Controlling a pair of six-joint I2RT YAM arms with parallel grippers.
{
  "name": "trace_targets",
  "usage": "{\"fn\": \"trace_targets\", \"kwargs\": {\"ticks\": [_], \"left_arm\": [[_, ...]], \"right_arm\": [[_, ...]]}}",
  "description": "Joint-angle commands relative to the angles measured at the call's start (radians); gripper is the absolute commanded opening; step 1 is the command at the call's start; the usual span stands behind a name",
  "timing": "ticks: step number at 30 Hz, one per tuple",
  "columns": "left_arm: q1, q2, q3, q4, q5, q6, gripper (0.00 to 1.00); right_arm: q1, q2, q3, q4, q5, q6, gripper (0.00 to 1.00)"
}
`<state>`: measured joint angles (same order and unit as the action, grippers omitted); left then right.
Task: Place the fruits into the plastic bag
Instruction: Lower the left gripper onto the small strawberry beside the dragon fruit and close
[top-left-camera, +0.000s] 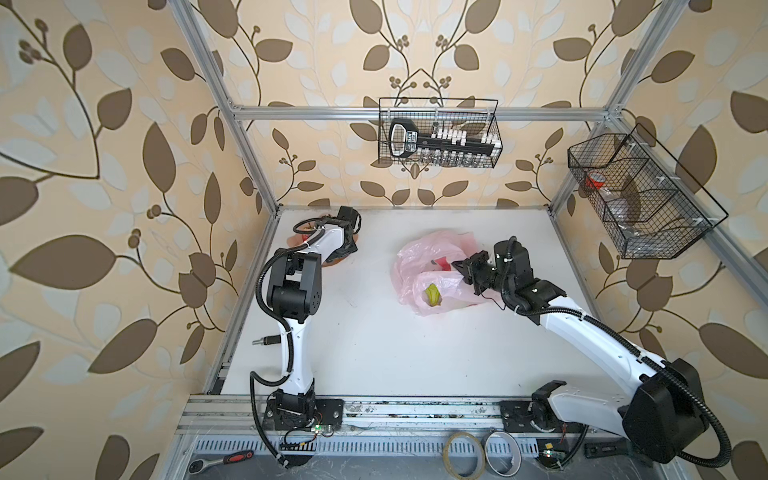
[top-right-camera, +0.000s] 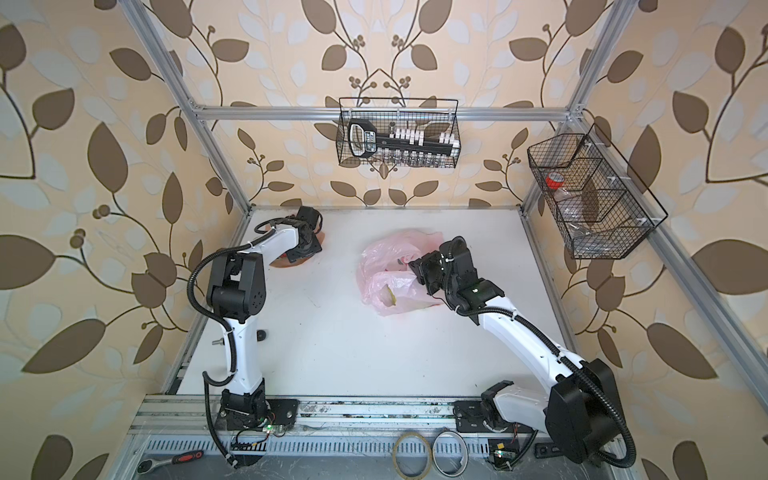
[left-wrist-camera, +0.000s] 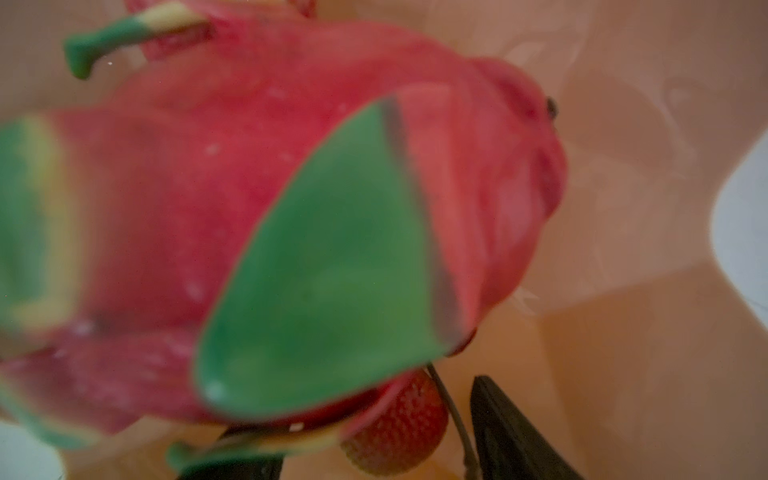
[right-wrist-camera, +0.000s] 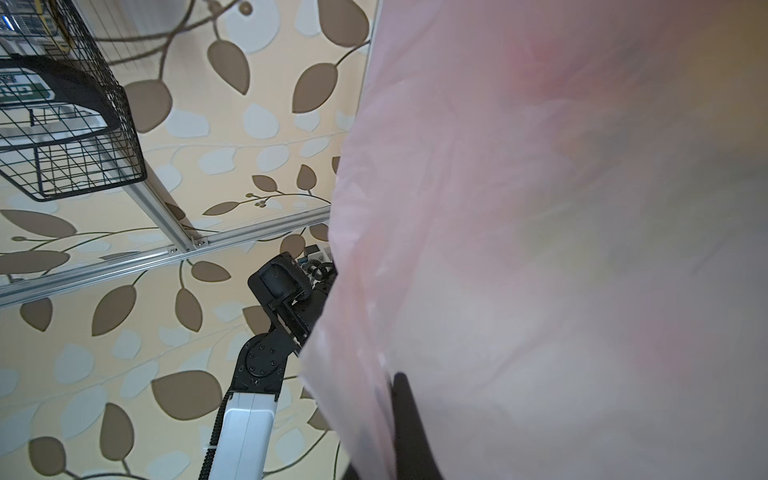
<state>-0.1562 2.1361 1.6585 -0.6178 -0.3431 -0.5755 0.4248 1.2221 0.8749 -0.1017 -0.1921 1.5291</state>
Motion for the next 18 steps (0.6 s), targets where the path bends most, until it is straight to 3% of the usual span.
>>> {"fn": "trace_targets", "kwargs": {"ticks": [1, 18], "left_arm": [[-0.002, 0.008, 0.028, -0.026, -0.027, 0.016, 0.67], [-0.002, -0.063, -0.041, 0.019, 0.039, 0.061, 0.38]], "right_arm": [[-0.005, -0.020, -0.008, -0.001, -0.009, 0.026, 0.00], [-0.006, -0.028, -0.005, -0.003, 0.007, 0.025, 0.00]]}}
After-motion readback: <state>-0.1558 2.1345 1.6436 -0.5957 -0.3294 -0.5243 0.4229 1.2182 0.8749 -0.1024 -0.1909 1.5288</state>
